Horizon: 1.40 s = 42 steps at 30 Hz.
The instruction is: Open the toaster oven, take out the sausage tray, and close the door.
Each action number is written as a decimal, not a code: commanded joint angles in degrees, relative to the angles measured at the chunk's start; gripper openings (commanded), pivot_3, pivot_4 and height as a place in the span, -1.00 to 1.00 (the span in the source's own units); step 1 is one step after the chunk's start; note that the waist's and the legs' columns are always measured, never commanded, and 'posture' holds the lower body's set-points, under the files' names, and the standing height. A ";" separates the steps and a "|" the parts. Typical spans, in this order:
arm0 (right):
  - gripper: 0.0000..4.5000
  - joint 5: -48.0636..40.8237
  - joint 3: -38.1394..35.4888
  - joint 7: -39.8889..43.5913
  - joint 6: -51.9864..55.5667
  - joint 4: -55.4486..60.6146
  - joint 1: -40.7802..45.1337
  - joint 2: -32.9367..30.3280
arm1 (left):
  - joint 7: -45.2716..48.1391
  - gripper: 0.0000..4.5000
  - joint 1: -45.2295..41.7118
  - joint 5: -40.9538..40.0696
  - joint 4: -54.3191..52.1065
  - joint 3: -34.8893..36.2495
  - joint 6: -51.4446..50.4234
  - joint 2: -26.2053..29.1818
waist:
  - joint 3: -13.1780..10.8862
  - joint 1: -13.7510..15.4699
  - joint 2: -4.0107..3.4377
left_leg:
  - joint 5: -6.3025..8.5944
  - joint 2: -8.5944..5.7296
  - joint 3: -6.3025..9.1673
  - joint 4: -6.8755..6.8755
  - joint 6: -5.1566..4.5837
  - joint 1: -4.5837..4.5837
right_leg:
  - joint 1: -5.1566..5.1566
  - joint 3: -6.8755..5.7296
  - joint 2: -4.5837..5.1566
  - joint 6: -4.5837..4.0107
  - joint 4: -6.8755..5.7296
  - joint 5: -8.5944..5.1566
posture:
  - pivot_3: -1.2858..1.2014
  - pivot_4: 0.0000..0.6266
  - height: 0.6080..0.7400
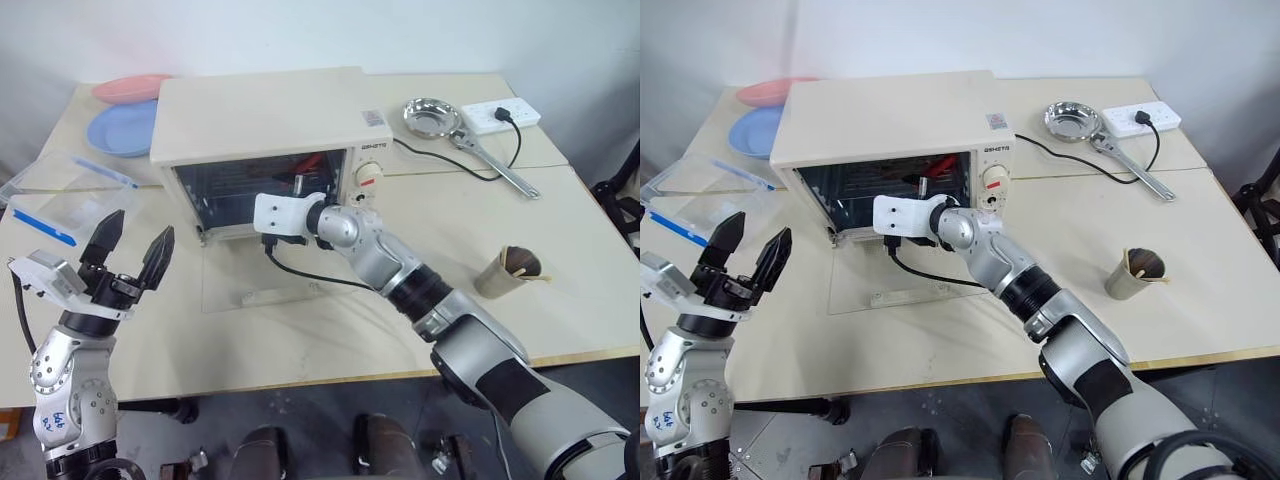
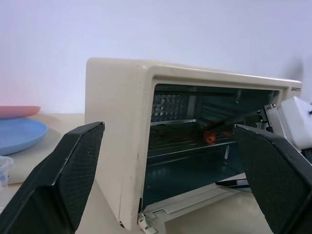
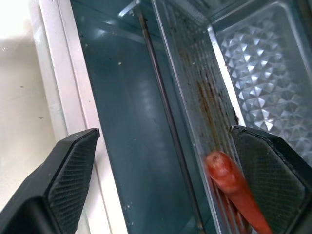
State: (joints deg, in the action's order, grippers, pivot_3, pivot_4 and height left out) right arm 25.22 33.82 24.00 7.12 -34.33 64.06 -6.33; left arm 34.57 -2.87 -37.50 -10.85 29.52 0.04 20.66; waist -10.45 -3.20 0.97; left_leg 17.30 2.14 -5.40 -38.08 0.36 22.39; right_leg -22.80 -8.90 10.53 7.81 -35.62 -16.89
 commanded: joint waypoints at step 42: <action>-0.99 13.05 -1.19 -7.47 -4.05 -3.97 1.48 -2.25 | 2.00 1.00 -5.72 0.21 3.52 -4.16 -1.61 3.39 | 0.00 -0.01 0.00 | 0.01 0.03 0.00 0.05 0.03 0.00 | 0.00 -0.01 -0.02 -0.01 0.05 0.00 | 0.03 -0.52 1.00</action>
State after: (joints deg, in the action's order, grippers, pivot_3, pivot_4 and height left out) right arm 38.15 32.80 17.28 3.41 -41.35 66.06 -8.74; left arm 35.90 -7.79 -36.25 -6.53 24.89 -1.71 23.10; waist -10.45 -3.21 0.97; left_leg 17.31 2.17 -5.40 -38.03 0.39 22.39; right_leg -22.80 -8.92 10.51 7.80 -35.57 -16.90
